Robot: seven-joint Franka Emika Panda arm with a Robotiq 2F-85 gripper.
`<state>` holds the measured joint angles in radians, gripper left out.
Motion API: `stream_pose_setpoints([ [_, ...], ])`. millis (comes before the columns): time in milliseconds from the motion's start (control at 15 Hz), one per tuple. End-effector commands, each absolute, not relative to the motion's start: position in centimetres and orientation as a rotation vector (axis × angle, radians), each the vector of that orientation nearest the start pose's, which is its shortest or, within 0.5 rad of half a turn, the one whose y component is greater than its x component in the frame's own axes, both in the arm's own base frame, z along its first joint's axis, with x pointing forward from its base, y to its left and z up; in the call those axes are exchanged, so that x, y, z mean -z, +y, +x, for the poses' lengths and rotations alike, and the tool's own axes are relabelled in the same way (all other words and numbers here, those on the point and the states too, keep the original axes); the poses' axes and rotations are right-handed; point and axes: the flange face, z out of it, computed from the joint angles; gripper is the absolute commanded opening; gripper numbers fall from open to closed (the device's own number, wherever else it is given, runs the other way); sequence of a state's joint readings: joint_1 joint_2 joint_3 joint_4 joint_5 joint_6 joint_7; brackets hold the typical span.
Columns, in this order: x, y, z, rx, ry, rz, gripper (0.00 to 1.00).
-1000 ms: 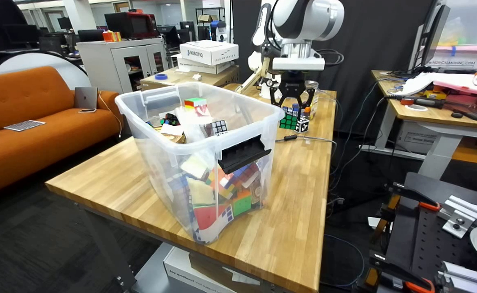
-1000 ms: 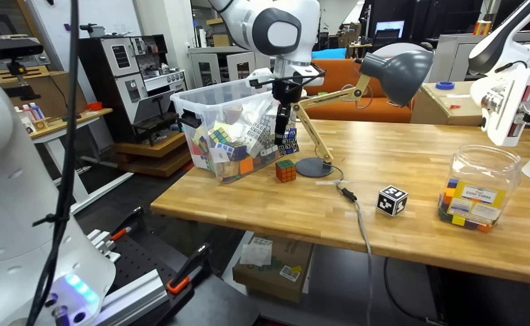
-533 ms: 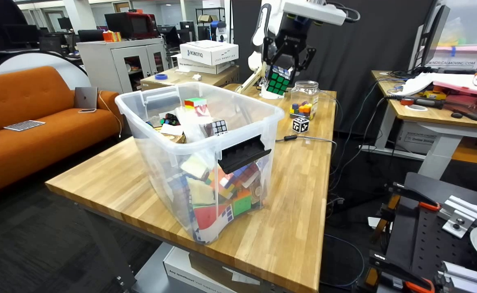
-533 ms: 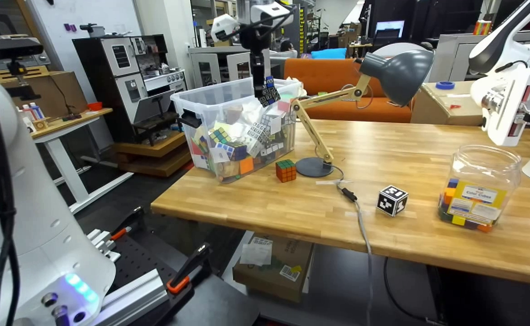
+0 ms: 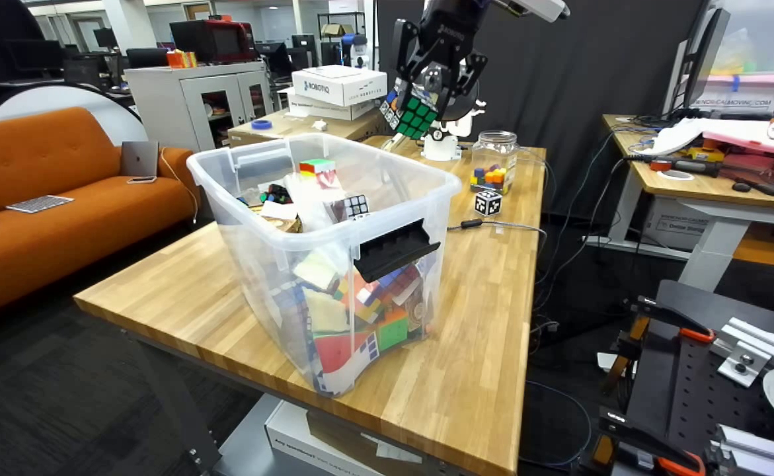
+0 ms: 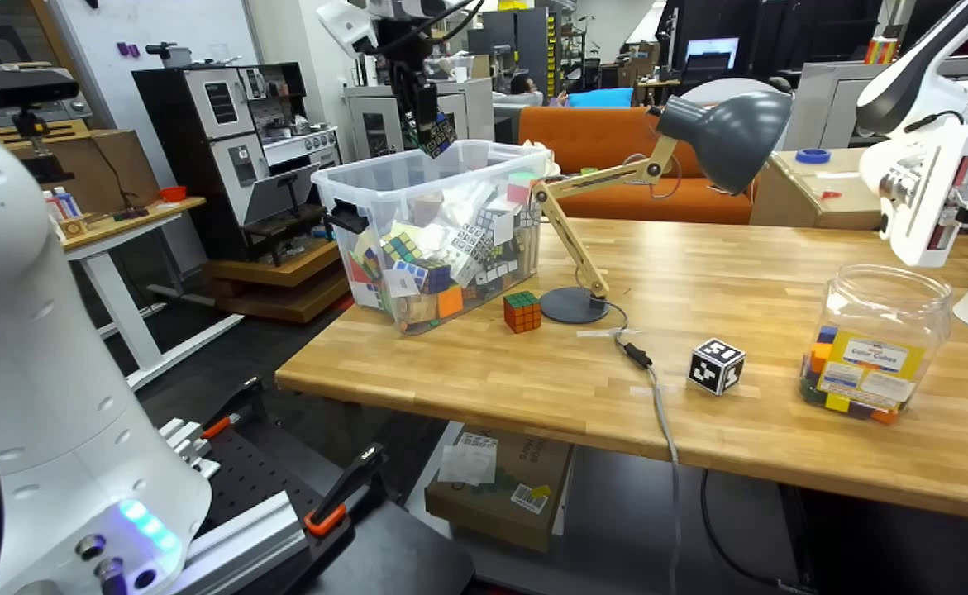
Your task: Pick the Rubik's cubes and put them in the plastic box
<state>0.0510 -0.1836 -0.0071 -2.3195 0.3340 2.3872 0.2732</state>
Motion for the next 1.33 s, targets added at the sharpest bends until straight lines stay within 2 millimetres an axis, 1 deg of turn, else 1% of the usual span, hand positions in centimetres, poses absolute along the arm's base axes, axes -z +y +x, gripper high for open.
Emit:
stream_pose_setpoints([
  [0,-43.4,5.3,50.6,0.289,0.367,-2.771,0.38],
  [133,-42.4,7.4,50.9,0.246,0.231,-2.779,0.38],
  [333,-40.0,9.1,51.6,0.175,0.115,-2.807,0.38],
  [467,-37.8,9.3,52.3,0.12,0.102,-2.833,0.38],
  [667,-34.3,9.0,53.8,0.038,0.132,-2.87,0.38],
  [800,-32.8,9.0,54.8,0.005,0.13,-2.893,0.38],
  [1000,-31.5,9.1,56.3,-0.024,0.133,-2.923,0.38],
  [1067,-31.2,9.1,56.6,-0.033,0.145,-2.933,0.7],
  [1133,-31.1,9.0,56.8,-0.033,0.154,-2.94,0.88],
  [1267,-31.5,9.0,57.2,-0.035,0.178,-2.939,1.0],
])
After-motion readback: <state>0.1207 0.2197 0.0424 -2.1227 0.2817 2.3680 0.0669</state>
